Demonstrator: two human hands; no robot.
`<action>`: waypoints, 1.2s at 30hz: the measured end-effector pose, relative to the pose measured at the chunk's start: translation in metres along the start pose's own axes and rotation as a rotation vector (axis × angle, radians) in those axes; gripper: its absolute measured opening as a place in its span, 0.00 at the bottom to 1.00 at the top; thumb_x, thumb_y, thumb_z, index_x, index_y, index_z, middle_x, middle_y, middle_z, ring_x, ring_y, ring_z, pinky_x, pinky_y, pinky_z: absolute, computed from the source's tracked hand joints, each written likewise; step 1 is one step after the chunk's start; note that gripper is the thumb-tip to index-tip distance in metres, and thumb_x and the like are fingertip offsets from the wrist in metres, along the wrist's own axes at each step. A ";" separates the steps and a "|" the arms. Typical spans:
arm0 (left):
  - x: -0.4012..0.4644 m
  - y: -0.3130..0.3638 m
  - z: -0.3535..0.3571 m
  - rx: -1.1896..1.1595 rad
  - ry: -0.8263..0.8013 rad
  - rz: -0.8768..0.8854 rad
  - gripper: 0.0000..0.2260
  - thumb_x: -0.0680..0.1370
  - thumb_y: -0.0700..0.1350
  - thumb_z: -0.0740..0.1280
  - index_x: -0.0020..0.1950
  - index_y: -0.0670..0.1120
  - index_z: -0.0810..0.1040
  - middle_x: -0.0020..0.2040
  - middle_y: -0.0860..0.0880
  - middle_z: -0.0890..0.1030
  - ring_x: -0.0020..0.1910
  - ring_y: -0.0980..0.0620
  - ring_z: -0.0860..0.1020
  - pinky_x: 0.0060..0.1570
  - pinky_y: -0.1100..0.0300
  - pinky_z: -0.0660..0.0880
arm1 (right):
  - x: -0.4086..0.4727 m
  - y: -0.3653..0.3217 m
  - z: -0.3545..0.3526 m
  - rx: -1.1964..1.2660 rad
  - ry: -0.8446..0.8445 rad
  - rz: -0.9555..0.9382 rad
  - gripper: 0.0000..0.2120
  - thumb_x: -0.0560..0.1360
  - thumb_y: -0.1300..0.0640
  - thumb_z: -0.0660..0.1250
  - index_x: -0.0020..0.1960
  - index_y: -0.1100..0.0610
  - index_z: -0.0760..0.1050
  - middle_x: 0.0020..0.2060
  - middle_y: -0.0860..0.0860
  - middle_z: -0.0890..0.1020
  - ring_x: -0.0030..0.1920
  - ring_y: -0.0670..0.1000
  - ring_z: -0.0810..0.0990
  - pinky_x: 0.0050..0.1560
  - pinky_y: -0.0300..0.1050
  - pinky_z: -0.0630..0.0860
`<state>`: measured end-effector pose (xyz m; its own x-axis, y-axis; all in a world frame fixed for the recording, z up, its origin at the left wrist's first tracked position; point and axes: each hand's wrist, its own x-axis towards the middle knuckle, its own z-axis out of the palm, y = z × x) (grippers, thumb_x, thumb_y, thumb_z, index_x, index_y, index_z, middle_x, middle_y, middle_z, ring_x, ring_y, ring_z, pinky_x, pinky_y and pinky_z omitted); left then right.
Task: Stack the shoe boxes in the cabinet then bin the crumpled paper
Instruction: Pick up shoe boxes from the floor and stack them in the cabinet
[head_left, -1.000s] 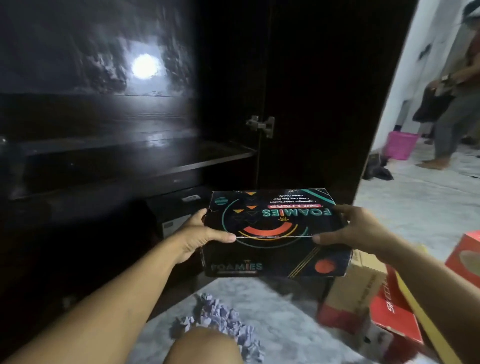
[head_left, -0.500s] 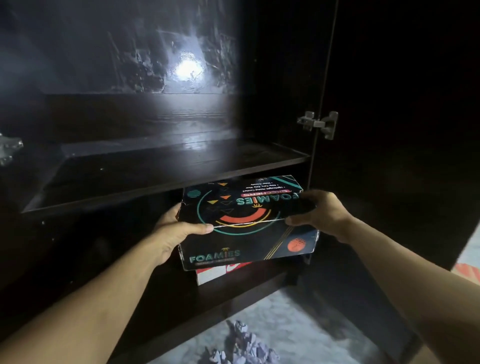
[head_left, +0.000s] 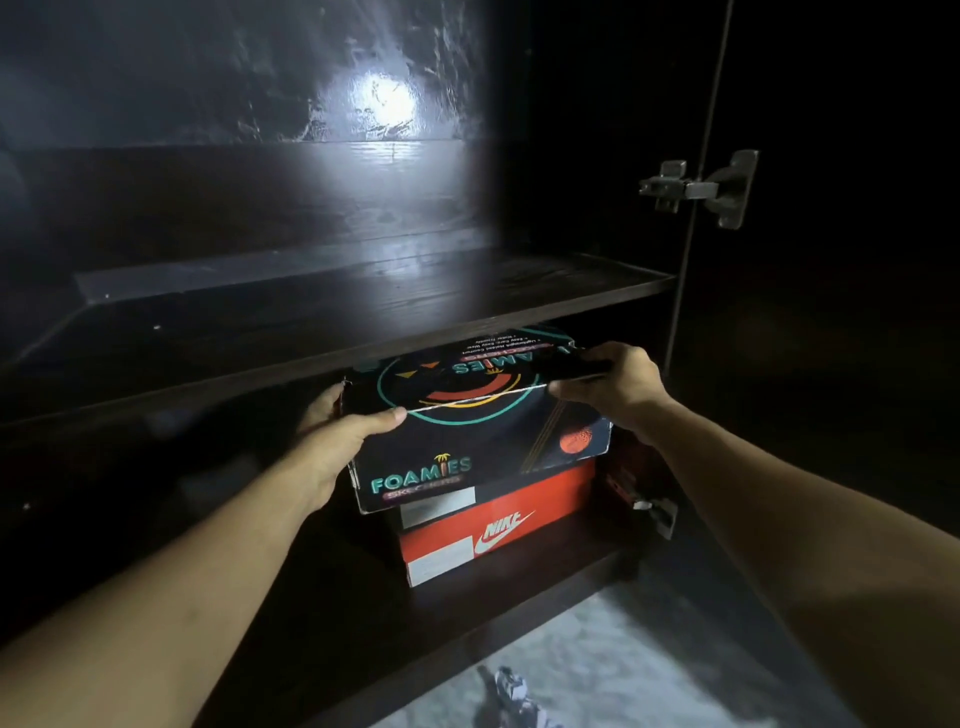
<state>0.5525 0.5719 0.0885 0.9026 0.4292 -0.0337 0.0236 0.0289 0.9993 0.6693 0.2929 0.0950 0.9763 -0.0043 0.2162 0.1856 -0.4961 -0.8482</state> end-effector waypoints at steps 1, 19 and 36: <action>0.001 -0.004 0.000 -0.013 0.025 0.001 0.41 0.61 0.44 0.81 0.72 0.50 0.68 0.61 0.48 0.79 0.51 0.49 0.81 0.45 0.55 0.78 | 0.000 0.003 0.004 0.001 0.038 0.010 0.32 0.59 0.47 0.83 0.58 0.55 0.79 0.51 0.53 0.83 0.52 0.52 0.82 0.48 0.44 0.79; 0.017 -0.024 0.023 0.056 0.068 -0.031 0.22 0.73 0.35 0.72 0.66 0.46 0.73 0.56 0.45 0.80 0.52 0.48 0.81 0.46 0.53 0.79 | 0.037 0.016 0.035 0.163 -0.060 0.169 0.33 0.60 0.68 0.72 0.62 0.49 0.72 0.50 0.56 0.83 0.49 0.58 0.84 0.46 0.60 0.83; 0.016 -0.039 0.022 0.219 0.018 0.004 0.25 0.71 0.34 0.73 0.66 0.48 0.72 0.60 0.49 0.80 0.57 0.50 0.78 0.55 0.53 0.75 | 0.029 0.025 0.039 0.227 -0.088 0.147 0.35 0.66 0.68 0.74 0.67 0.46 0.69 0.53 0.53 0.83 0.44 0.53 0.83 0.39 0.52 0.81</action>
<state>0.5756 0.5583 0.0496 0.8951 0.4451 -0.0283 0.1150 -0.1689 0.9789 0.7065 0.3146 0.0611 0.9987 0.0182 0.0483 0.0515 -0.2883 -0.9562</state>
